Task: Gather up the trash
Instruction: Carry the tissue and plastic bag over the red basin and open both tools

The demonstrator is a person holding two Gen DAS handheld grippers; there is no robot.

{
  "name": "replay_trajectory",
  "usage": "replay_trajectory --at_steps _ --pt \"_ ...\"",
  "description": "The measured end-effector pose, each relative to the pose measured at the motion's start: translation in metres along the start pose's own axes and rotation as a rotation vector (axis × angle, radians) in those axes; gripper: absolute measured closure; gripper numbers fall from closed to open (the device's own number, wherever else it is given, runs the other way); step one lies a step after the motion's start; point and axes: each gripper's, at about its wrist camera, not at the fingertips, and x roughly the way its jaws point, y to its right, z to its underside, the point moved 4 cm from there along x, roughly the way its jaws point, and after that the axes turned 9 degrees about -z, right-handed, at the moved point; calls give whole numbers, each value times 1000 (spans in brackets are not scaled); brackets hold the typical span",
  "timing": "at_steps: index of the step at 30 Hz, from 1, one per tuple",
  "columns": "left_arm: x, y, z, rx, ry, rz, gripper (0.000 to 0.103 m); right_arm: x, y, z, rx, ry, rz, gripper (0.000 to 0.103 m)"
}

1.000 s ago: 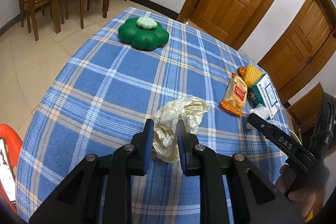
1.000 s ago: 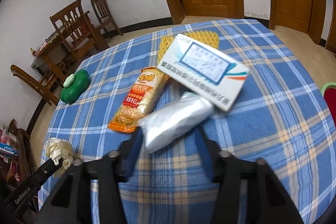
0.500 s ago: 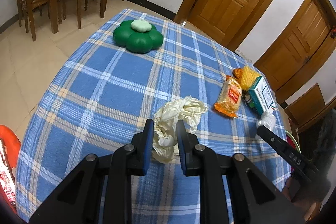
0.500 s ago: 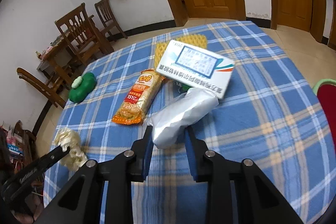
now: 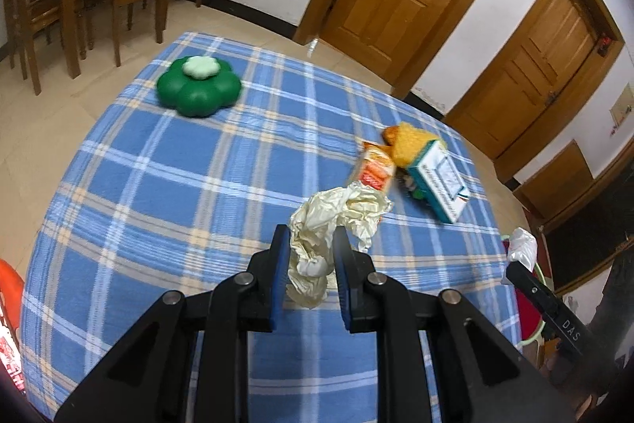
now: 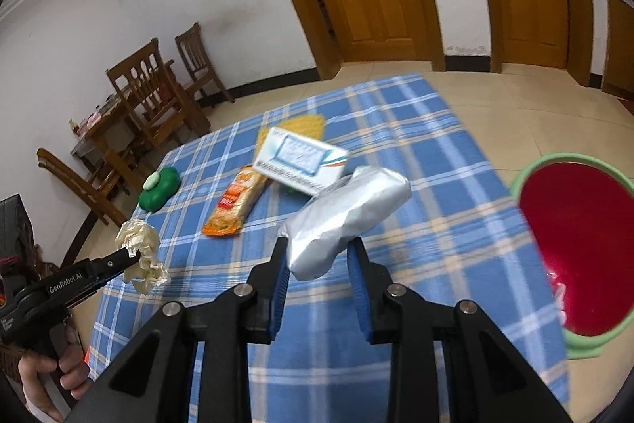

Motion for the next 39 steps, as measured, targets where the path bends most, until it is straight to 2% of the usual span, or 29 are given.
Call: replay_trajectory --at_steps 17,28,39 --pt "-12 77 -2 116 -19 96 82 -75 82 -3 111 131 105 71" --pt "-11 139 0 214 -33 156 82 -100 130 1 193 178 157 71" --pt "4 201 6 310 -65 197 82 -110 173 9 262 183 203 71"
